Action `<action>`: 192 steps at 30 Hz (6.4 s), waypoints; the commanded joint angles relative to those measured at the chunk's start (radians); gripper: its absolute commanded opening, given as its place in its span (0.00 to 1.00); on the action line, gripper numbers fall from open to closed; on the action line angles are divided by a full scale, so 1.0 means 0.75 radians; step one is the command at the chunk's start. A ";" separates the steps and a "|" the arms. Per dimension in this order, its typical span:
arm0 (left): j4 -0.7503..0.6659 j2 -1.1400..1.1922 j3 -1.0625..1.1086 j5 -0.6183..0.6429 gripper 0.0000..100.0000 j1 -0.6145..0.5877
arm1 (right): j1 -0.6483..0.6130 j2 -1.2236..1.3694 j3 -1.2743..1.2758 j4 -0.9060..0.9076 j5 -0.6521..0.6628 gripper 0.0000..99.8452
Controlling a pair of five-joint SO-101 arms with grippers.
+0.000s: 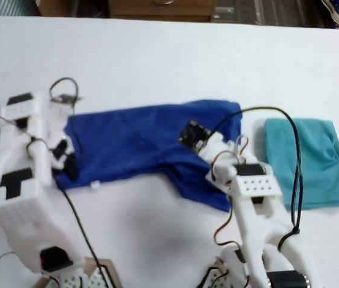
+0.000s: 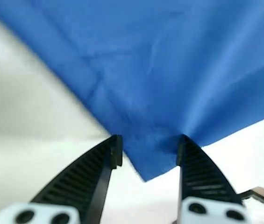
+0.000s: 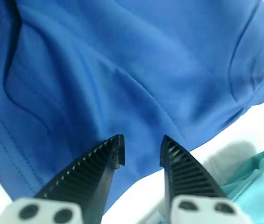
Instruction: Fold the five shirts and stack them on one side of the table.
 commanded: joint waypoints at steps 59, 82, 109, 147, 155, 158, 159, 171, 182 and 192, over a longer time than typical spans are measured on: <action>-0.182 0.383 -0.713 0.421 0.21 0.221 | -0.545 -0.038 -0.108 0.369 -0.158 0.13; -0.323 0.417 -0.725 0.421 0.21 0.155 | -0.539 -0.038 -0.043 0.349 -0.158 0.13; -0.129 0.196 -0.721 0.419 0.21 0.239 | -0.474 0.318 -0.153 0.073 -0.160 0.08; -0.258 0.503 -0.725 0.430 0.21 0.248 | -0.723 0.097 -0.213 0.406 -0.170 0.04; -0.258 0.503 -0.725 0.430 0.21 0.248 | -0.725 0.097 -0.203 0.404 -0.170 0.04; -0.258 0.503 -0.725 0.430 0.21 0.248 | -0.678 0.097 -0.207 0.404 -0.170 0.08; -0.258 0.503 -0.725 0.430 0.21 0.248 | -0.645 0.097 -0.209 0.404 -0.168 0.11; -0.260 0.503 -0.725 0.430 0.21 0.248 | -0.341 0.085 -0.362 0.486 -0.158 0.21; -0.260 0.505 -0.725 0.430 0.21 0.248 | -0.465 0.101 -0.423 0.510 -0.170 0.21; -0.260 0.505 -0.725 0.430 0.21 0.248 | -0.504 0.181 -0.385 0.529 -0.235 0.21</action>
